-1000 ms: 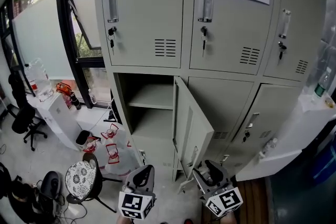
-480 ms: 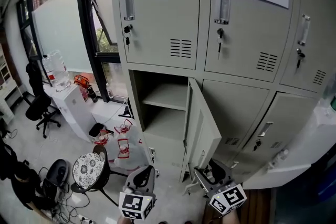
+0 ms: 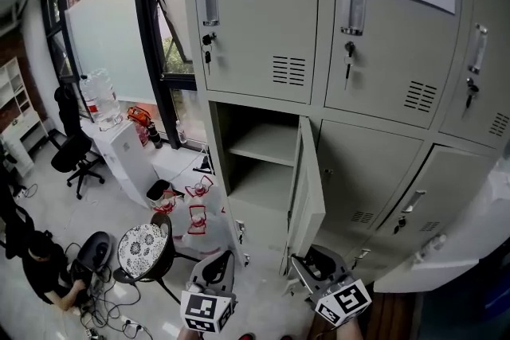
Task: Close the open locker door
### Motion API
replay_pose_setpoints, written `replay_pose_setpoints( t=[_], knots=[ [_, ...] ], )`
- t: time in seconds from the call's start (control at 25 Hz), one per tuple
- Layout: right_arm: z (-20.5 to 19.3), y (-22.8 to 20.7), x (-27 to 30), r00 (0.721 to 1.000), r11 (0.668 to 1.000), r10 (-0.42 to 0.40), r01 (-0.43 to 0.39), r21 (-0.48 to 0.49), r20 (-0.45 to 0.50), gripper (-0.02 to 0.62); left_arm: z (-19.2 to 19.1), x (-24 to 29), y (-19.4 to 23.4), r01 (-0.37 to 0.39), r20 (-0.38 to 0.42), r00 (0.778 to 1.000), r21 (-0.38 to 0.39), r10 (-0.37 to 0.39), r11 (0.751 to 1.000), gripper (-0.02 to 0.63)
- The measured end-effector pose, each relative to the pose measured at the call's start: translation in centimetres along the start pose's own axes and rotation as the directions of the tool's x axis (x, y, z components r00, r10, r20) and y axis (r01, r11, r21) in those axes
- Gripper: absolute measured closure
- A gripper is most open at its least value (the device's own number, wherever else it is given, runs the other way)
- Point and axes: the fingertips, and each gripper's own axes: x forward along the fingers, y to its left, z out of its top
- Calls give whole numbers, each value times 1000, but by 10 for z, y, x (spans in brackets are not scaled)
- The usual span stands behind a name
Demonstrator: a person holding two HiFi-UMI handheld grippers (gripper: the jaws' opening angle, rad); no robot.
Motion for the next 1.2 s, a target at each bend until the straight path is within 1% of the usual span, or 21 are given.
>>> replay_pose_setpoints(
  t=[0.16,0.64,0.88,1.2],
  knots=[
    [-1,11,10,999,999,36,-36,-4,0,446,-1,-5,9,-24,4,1000,-5,24,1000,584],
    [-4,36,45,996,997,81,-82,-10,-23,455,6,-16,37,-63,30,998,-7,63,998,584],
    [-7,49,71,996,996,82,-83,-14,-26,466,4,-19,57,-78,30,996,-4,78,997,584],
    [-8,62,104,998,998,44,-46,-35,-42,472,5,-12,86,-87,37,996,-12,87,996,584]
  ],
)
